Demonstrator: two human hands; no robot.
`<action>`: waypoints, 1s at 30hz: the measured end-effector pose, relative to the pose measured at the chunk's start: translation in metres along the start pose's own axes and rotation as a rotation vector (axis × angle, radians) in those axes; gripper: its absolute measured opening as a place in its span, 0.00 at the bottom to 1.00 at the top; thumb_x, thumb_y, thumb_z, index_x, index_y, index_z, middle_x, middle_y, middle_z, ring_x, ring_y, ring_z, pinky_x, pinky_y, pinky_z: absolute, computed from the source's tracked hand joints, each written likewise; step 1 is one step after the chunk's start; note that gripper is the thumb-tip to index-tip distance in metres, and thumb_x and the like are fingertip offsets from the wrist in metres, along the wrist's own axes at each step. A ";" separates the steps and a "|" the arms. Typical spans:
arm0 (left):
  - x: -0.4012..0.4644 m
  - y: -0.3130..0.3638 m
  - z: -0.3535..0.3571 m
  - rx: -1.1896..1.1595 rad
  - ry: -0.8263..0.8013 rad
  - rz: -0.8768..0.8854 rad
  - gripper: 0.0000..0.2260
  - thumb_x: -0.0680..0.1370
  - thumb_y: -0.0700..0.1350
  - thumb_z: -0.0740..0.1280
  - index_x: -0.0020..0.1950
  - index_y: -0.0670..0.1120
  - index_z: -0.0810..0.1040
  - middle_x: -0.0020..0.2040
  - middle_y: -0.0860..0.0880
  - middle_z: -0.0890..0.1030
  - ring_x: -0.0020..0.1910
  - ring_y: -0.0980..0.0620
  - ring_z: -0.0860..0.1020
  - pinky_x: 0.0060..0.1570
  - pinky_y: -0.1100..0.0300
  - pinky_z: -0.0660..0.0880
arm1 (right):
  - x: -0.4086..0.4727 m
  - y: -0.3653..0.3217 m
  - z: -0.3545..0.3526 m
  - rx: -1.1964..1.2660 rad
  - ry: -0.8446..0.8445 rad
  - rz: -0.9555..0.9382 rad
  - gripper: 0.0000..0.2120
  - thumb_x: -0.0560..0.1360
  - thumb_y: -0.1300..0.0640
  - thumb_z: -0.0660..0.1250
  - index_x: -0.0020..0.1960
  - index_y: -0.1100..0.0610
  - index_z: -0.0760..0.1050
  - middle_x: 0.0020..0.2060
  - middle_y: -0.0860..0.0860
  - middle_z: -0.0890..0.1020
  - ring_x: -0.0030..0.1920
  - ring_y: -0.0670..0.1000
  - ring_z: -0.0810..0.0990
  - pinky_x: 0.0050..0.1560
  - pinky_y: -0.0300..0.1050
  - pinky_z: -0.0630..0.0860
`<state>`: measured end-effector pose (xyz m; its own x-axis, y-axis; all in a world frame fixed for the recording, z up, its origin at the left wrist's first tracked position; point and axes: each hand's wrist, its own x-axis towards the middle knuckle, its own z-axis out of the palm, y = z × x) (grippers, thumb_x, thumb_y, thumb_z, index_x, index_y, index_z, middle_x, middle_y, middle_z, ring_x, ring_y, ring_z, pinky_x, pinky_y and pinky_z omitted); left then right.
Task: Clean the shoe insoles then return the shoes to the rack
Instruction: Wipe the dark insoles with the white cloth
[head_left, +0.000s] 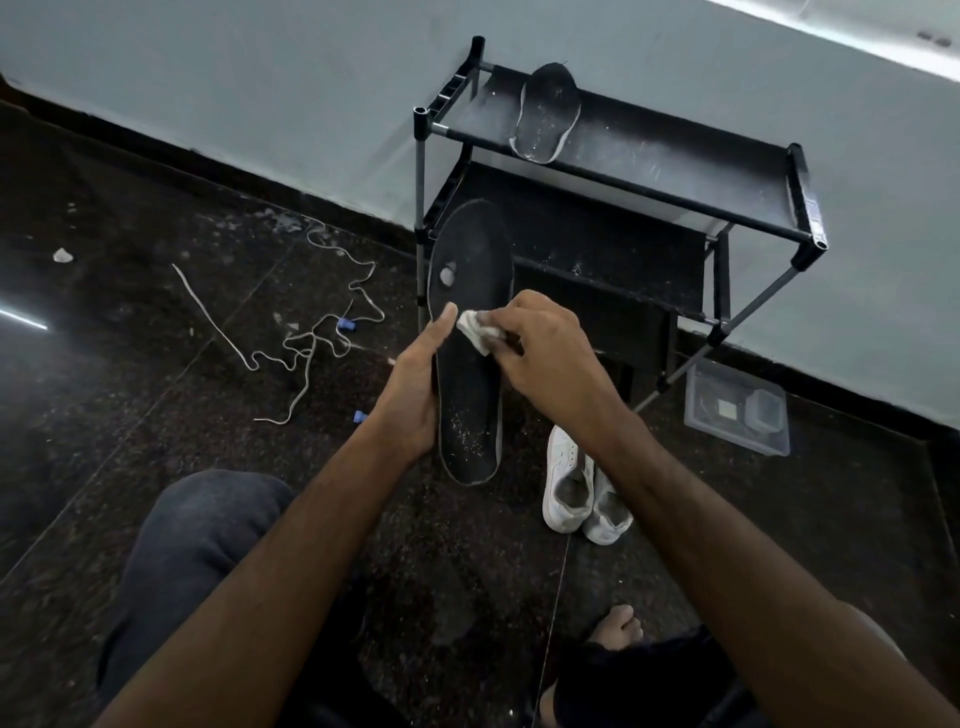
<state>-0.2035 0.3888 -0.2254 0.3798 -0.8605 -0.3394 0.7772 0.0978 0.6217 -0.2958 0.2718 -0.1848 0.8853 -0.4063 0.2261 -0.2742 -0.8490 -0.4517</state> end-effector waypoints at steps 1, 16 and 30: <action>0.000 0.000 0.000 -0.009 -0.014 -0.009 0.29 0.83 0.61 0.56 0.73 0.39 0.73 0.63 0.39 0.81 0.59 0.45 0.82 0.58 0.52 0.80 | 0.001 0.000 0.002 0.016 0.032 0.004 0.12 0.78 0.58 0.70 0.62 0.56 0.82 0.47 0.49 0.78 0.46 0.45 0.77 0.49 0.45 0.78; 0.008 -0.001 0.000 0.002 0.109 0.007 0.34 0.82 0.68 0.49 0.69 0.44 0.77 0.64 0.40 0.82 0.61 0.43 0.82 0.63 0.45 0.77 | 0.002 -0.007 -0.024 0.035 -0.071 -0.016 0.10 0.76 0.57 0.69 0.56 0.52 0.83 0.46 0.47 0.79 0.45 0.45 0.77 0.48 0.40 0.75; 0.007 0.000 0.000 0.033 0.162 0.022 0.34 0.82 0.68 0.48 0.68 0.43 0.79 0.60 0.41 0.84 0.59 0.45 0.83 0.58 0.51 0.79 | -0.005 -0.009 -0.033 -0.013 -0.124 -0.049 0.11 0.77 0.53 0.67 0.57 0.50 0.83 0.46 0.46 0.78 0.42 0.44 0.76 0.42 0.41 0.73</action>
<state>-0.2016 0.3829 -0.2276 0.4742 -0.7664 -0.4334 0.7522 0.0967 0.6518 -0.3097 0.2704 -0.1537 0.9373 -0.3196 0.1389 -0.2332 -0.8715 -0.4315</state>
